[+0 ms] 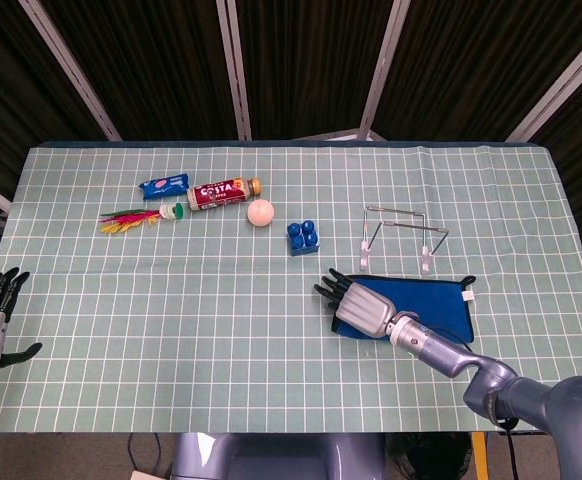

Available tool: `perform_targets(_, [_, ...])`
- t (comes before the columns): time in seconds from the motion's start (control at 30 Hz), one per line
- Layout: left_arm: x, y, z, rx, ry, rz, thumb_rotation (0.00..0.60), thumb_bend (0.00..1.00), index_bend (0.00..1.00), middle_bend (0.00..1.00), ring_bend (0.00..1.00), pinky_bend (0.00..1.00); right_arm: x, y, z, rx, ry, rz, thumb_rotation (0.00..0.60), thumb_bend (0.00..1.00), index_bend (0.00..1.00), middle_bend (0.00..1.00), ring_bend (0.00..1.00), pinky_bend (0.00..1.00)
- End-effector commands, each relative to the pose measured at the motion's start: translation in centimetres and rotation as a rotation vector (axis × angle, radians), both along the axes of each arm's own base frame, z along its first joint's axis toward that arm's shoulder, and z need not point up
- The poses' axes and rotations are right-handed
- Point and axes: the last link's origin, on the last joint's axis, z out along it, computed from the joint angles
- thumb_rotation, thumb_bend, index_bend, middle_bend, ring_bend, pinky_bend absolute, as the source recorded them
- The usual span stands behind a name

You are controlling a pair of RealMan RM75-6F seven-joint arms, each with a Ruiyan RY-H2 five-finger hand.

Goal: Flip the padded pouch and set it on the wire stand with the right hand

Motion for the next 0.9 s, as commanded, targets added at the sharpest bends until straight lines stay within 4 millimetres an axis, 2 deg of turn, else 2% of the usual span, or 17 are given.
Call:
perform_targets(0.03, [-0.02, 0.01, -0.02, -0.001, 0.000, 0.001, 0.600, 0.00, 0.00, 0.00, 0.00, 0.00, -0.07, 0.01, -0.02, 0.000, -0.001, -0.001, 0.600, 0.13, 0.37, 0.00, 0.00, 0.00])
perform_targets(0.33, [-0.03, 0.04, -0.10, -0.003, 0.002, 0.002, 0.600, 0.00, 0.00, 0.00, 0.00, 0.00, -0.65, -0.02, 0.05, -0.003, -0.011, 0.000, 0.600, 0.15, 0.43, 0.00, 0.00, 0.00])
perform_targets(0.7, [0.01, 0.02, -0.19, -0.005, 0.004, 0.001, 0.600, 0.00, 0.00, 0.00, 0.00, 0.00, -0.94, -0.07, 0.10, -0.001, -0.017, -0.007, 0.600, 0.31, 0.48, 0.00, 0.00, 0.00])
perform_targets(0.9, [-0.02, 0.04, -0.18, -0.005, 0.004, 0.001, 0.600, 0.00, 0.00, 0.00, 0.00, 0.00, -1.04, 0.02, 0.16, -0.001, -0.028, -0.002, 0.600, 0.34, 0.53, 0.01, 0.00, 0.00])
